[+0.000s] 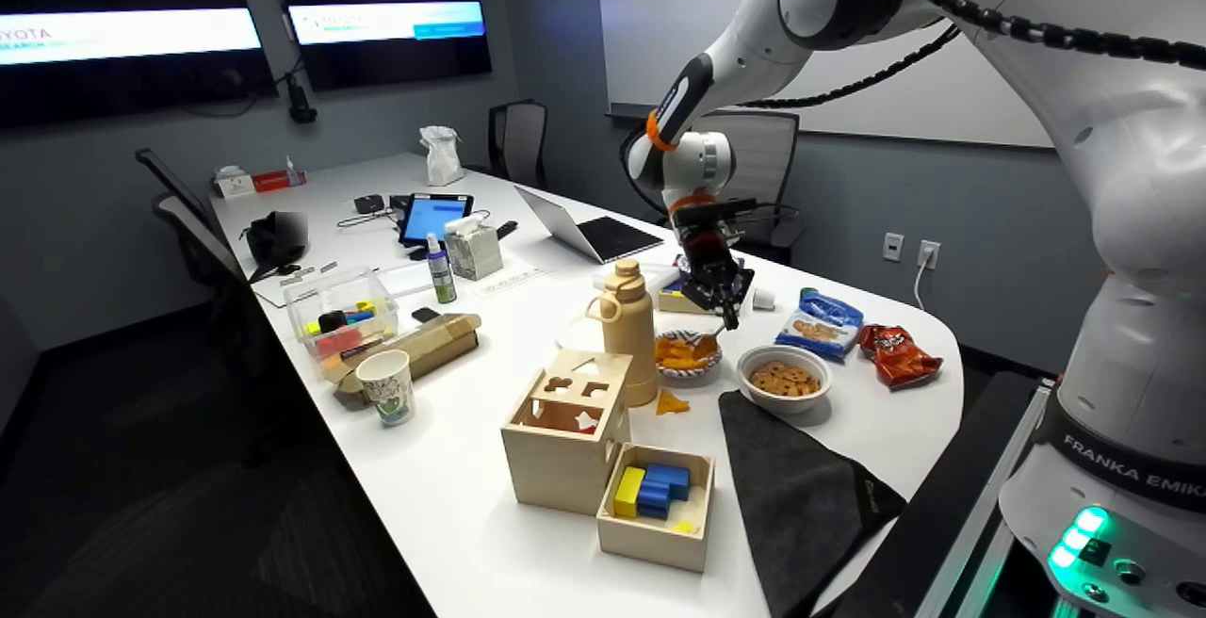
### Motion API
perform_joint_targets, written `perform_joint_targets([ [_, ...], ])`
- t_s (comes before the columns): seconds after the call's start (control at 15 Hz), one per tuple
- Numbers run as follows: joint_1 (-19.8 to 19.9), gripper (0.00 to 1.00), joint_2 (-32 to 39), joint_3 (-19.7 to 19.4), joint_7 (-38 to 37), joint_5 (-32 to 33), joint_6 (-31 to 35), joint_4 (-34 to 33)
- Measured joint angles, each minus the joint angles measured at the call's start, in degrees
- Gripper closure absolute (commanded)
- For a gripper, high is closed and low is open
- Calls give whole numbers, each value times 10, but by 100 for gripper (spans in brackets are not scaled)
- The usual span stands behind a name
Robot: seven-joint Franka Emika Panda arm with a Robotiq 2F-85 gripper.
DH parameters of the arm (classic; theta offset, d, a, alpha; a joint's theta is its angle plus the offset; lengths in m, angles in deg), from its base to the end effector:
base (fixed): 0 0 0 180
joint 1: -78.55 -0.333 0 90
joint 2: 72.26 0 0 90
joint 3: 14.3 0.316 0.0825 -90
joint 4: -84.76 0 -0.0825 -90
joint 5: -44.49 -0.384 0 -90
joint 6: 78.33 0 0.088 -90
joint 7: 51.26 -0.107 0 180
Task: Use the silver spatula to stir the bowl
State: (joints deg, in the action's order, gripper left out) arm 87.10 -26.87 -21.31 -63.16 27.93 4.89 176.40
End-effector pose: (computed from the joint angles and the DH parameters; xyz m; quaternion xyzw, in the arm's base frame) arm 0.5629 -0.1179 0.1405 -0.8516 0.2622 0.4422 0.1029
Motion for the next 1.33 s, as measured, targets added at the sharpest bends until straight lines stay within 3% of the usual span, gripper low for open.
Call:
perform_joint_targets([
  [0.4, 9, 99, 0, 18, 66, -20, 3, 0],
  [0.67, 22, 99, 1, 24, 92, -28, -38, 0],
  [1.33, 12, 99, 7, 0, -6, -19, -51, -2],
])
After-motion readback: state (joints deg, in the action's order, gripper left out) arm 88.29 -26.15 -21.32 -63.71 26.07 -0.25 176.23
